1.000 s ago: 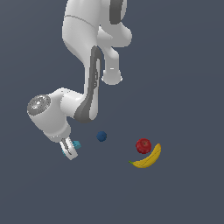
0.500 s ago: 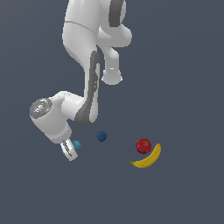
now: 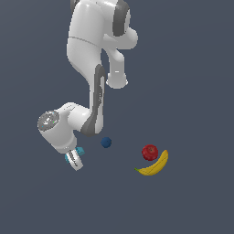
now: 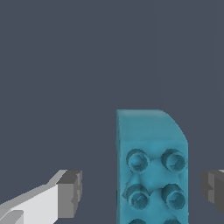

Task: Pick up a designated object from a clutter of objects.

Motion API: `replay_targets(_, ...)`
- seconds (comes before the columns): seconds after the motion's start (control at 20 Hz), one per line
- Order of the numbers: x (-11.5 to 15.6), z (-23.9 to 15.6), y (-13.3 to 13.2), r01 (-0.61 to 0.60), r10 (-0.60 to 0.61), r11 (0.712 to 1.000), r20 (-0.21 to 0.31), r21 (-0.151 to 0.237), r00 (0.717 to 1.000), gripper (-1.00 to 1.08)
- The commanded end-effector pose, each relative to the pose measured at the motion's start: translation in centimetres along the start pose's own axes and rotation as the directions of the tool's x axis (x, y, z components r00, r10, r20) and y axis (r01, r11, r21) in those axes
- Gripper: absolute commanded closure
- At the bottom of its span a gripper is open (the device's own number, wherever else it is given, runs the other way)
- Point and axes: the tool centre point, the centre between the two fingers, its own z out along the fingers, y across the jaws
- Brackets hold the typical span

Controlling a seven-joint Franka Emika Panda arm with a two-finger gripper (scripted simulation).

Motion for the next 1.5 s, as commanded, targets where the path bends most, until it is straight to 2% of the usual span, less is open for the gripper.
replay_targets(0.0, 0.1, 0.1, -0.1, 0.0, 0.0, 1.0, -0.001, 0.001, 1.0, 1.08)
replay_targets(0.6, 0.0, 0.0, -0.1, 0.001, -0.001, 1.0, -0.001, 0.001, 1.0, 1.08)
replay_targets(0.85, -0.9, -1.0, -0.7, 0.001, -0.001, 1.0, -0.001, 0.001, 1.0, 1.08)
replay_targets(1.15, -3.5, -3.7, -2.3, 0.0, 0.0, 1.0, -0.001, 0.002, 1.0, 1.08)
replay_targets(1.45, -7.6, -8.2, -5.0, 0.0, 0.0, 1.0, 0.0, 0.002, 1.0, 1.08)
